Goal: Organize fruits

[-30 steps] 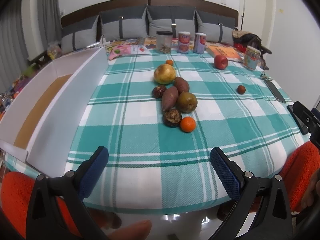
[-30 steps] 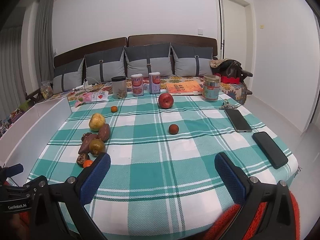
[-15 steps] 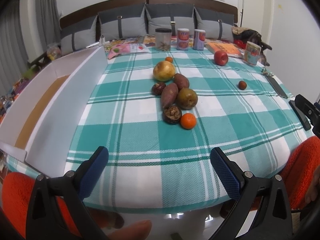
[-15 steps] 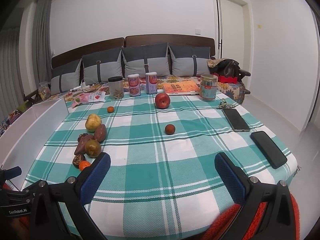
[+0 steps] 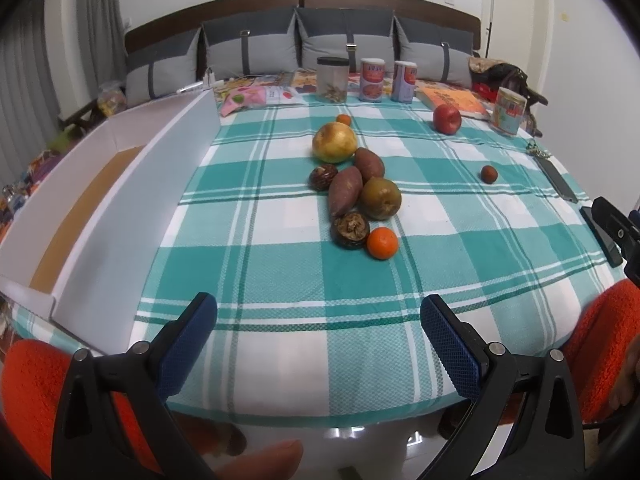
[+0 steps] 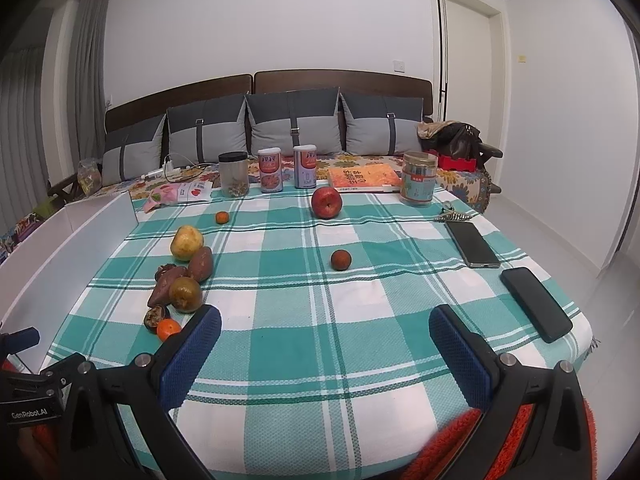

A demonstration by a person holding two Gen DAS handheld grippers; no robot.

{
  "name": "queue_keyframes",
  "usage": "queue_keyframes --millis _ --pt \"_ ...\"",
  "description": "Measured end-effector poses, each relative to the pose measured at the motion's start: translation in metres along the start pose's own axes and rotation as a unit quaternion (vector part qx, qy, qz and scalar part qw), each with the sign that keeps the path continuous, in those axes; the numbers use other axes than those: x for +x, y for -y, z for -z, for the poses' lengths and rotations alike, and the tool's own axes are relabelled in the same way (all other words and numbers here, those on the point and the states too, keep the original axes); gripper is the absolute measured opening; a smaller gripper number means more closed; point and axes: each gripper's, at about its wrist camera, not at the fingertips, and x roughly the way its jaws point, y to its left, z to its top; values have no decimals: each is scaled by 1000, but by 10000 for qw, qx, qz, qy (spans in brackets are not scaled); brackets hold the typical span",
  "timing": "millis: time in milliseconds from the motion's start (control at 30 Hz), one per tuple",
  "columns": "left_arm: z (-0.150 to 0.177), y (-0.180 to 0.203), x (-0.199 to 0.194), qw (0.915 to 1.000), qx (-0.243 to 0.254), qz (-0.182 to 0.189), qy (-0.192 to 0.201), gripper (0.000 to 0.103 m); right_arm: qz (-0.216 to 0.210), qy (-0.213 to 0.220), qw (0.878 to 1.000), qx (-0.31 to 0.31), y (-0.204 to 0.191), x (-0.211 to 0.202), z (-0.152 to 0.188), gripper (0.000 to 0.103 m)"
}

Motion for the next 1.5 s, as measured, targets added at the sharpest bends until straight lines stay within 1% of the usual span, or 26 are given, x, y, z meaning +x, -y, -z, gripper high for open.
queue_keyframes --millis 300,533,733,833,933,1067,1200,1333,1400,1500 --pt "1 -1 0 10000 -60 29 -23 102 -16 0 10000 -40 -3 -1 1 103" --pt "3 -1 6 9999 -46 -103 -106 102 -54 -44 10000 -32 -2 1 1 103" --pt "6 1 12 9997 16 -46 -229 102 -122 -102 9999 -40 -4 5 2 103" --pt "6 1 13 9997 40 -32 -224 102 -159 -146 9998 -14 -2 9 3 103" --pt "3 -3 19 9996 -10 28 -267 102 -191 -212 9996 29 -1 13 5 103" --pt "-9 -8 42 9984 -173 220 -496 102 -246 -338 9991 82 0 20 7 103" --pt "-28 -10 75 9958 -429 385 -708 102 -324 -477 9983 57 -4 28 11 103" --pt "-47 -1 107 9945 -531 331 -840 102 -424 -573 9975 -20 -8 32 13 103" --pt "-53 5 118 9940 -543 362 -872 102 -468 -623 9970 -34 -9 35 14 103" --pt "-61 14 139 9939 -487 211 -966 102 -520 -690 9963 -19 -9 38 16 103"
